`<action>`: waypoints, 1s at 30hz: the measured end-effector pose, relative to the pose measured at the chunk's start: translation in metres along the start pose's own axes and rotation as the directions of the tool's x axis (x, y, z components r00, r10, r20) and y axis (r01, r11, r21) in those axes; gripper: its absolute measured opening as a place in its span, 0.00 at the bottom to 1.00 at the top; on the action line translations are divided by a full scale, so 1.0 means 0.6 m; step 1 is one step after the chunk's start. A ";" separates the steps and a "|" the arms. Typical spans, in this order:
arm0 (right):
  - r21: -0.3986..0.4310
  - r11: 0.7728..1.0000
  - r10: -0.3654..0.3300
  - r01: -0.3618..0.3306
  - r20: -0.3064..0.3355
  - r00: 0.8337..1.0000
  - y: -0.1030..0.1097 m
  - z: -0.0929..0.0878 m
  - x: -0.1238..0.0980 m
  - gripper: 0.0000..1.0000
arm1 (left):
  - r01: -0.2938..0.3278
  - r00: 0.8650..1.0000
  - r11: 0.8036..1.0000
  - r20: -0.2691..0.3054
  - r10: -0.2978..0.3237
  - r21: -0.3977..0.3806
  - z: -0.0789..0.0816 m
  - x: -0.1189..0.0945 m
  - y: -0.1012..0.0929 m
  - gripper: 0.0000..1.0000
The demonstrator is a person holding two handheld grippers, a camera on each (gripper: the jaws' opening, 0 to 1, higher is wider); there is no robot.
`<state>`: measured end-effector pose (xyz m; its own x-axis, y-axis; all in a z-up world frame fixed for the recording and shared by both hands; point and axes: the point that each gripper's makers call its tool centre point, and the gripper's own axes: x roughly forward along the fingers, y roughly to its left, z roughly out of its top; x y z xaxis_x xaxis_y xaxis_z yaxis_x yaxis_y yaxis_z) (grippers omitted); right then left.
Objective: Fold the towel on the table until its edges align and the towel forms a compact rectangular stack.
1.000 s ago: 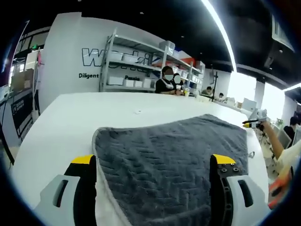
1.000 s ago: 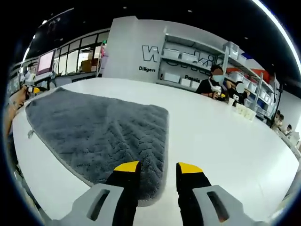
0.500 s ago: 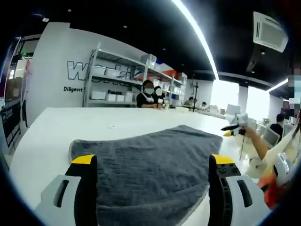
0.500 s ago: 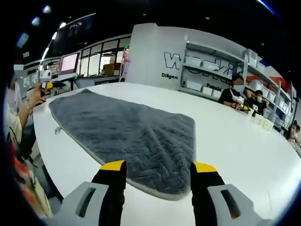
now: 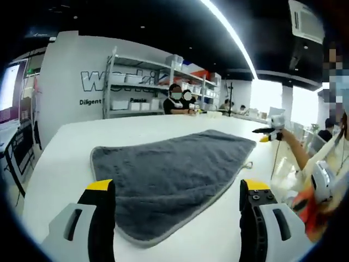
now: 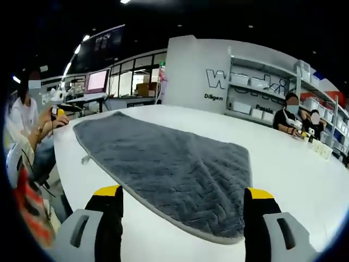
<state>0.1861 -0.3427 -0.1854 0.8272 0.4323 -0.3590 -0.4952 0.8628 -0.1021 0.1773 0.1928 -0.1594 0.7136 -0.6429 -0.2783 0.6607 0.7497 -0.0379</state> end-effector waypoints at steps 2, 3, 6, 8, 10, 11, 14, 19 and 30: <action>0.000 1.000 0.001 -0.001 -0.003 1.000 0.000 -0.001 0.001 0.96 | 0.020 1.000 0.999 -0.019 -0.019 0.036 -0.009 -0.003 -0.012 0.91; 0.004 1.000 0.003 -0.003 0.000 1.000 0.001 -0.001 0.001 0.99 | 0.024 0.999 0.999 -0.032 -0.023 0.030 -0.013 -0.004 -0.015 0.91; 0.017 1.000 0.021 -0.021 0.009 1.000 0.008 -0.002 0.002 0.99 | 0.028 0.998 1.000 -0.053 -0.027 0.008 -0.022 -0.008 -0.012 0.90; 0.027 0.999 0.031 -0.031 0.011 0.999 0.012 -0.005 0.000 0.99 | 0.015 0.997 1.000 -0.073 -0.016 -0.016 -0.030 -0.012 -0.004 0.89; 0.022 0.999 0.034 -0.034 0.001 0.999 0.014 -0.010 -0.003 0.99 | 0.001 0.996 1.000 -0.087 -0.003 -0.029 -0.038 -0.017 0.001 0.85; 0.015 0.999 0.033 -0.033 -0.007 0.999 0.014 -0.013 -0.004 0.99 | -0.007 0.995 0.999 -0.096 0.003 -0.043 -0.043 -0.020 0.005 0.82; 0.009 1.000 0.027 -0.027 -0.020 0.999 0.011 -0.021 -0.009 0.98 | -0.019 0.994 0.997 -0.106 0.011 -0.071 -0.049 -0.027 0.014 0.73; 0.015 0.999 0.032 -0.032 -0.010 0.999 0.013 -0.024 -0.013 0.96 | -0.014 0.984 1.000 -0.178 0.009 -0.026 -0.074 -0.030 0.009 0.58; 0.014 0.998 0.057 -0.057 -0.028 0.998 0.025 -0.037 -0.018 0.92 | 0.013 0.952 0.999 -0.306 0.004 0.053 -0.085 -0.024 0.014 0.40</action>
<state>0.1641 -0.3402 -0.2035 0.7899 0.4733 -0.3899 -0.5374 0.8406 -0.0682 0.1608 0.2162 -0.2046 0.6103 -0.5612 -0.5591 0.6814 0.7319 0.0093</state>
